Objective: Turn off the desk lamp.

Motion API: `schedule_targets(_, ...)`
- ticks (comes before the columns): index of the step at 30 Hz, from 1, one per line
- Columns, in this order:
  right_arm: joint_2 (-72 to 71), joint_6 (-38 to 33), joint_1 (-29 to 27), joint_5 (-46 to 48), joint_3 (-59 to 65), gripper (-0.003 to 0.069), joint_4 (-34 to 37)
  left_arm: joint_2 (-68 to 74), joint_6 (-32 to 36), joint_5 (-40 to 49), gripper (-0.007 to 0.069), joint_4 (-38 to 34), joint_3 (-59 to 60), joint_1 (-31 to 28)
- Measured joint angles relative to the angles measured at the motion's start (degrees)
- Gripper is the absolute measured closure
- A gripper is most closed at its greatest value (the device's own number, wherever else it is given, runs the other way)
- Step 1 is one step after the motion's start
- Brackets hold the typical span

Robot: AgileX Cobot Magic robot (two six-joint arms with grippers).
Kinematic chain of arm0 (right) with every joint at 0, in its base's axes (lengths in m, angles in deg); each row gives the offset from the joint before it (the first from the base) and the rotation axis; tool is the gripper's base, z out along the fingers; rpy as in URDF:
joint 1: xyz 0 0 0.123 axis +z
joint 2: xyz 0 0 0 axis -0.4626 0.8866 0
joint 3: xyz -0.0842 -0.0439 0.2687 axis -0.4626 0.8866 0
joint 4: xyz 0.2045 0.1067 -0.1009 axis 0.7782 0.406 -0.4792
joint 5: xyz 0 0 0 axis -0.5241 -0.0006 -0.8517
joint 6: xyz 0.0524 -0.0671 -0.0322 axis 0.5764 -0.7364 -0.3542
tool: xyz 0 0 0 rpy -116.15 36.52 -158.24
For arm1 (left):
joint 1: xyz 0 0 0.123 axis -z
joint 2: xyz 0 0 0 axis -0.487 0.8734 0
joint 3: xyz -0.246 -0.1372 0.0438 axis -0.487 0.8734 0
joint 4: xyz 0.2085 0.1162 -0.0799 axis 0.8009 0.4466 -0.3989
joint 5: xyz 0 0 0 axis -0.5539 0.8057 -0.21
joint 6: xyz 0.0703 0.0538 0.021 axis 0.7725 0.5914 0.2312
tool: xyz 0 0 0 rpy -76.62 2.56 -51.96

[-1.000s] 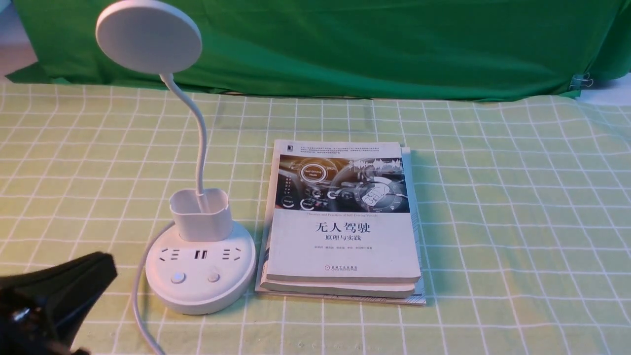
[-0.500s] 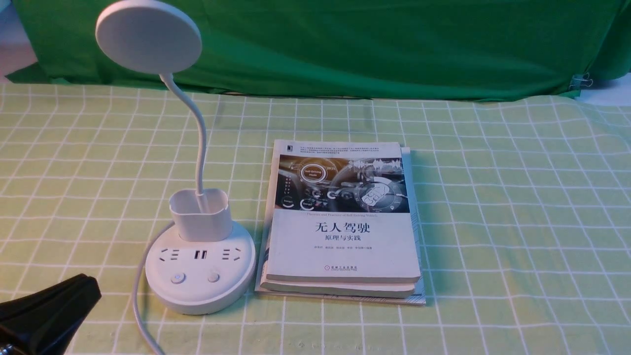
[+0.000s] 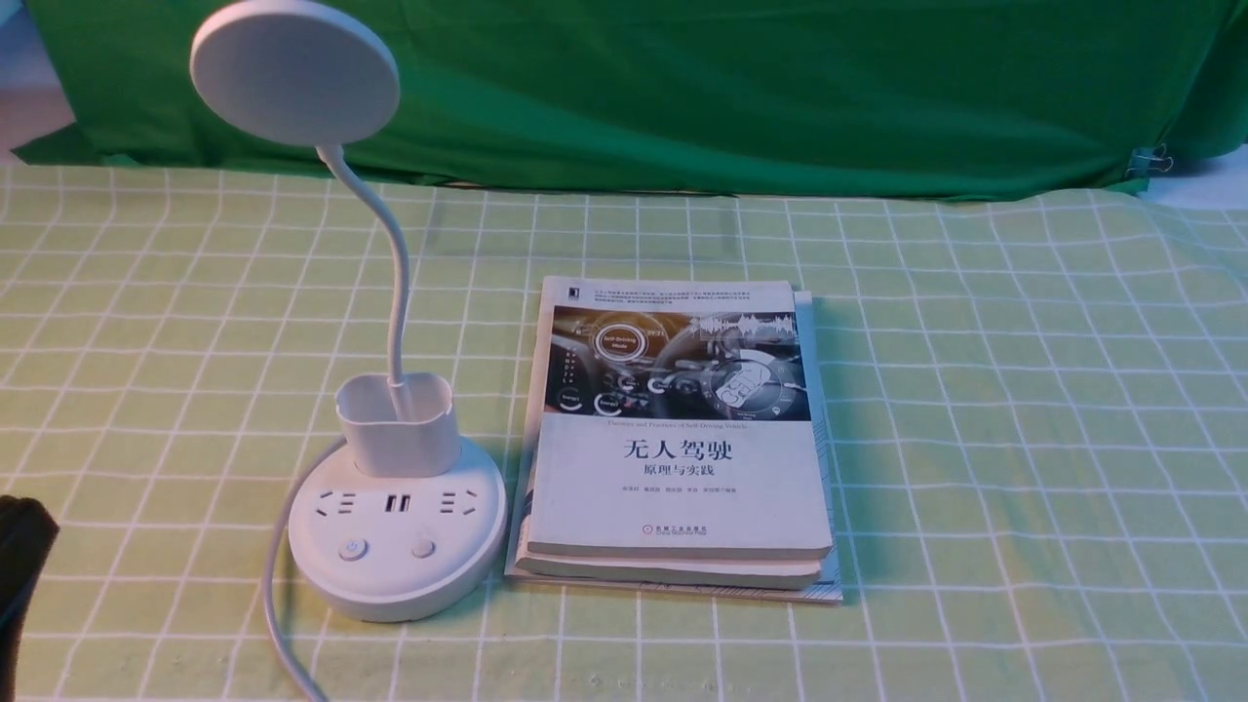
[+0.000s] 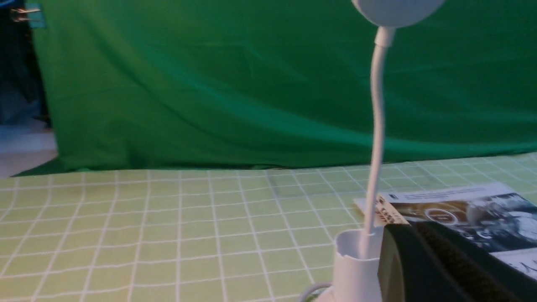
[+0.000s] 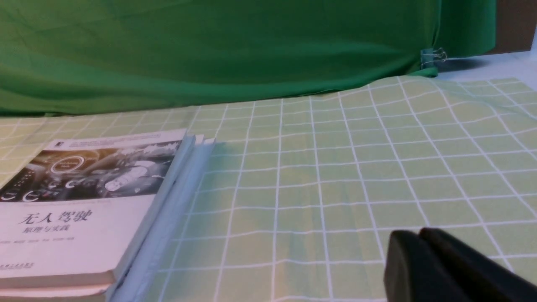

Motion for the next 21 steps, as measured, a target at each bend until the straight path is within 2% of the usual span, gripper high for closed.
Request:
schedule_targets(6, 0.0, 0.08, 0.0, 0.0, 0.0, 0.063, 0.0, -4.58, -0.13, 1.58, 0.0619, -1.22, 2.7, -3.62)
schedule_targets(14, 0.0, 0.0, 0.0, 0.0, 0.0, 0.063, 0.0, -6.52, -0.62, 13.32, 0.0619, -1.67, 2.77, -3.67)
schedule_targets(21, 0.0, 0.04, 0.0, 0.0, 0.0, 0.063, 0.0, -6.52, -0.67, 14.79, 0.0619, -1.67, 2.77, -3.67)
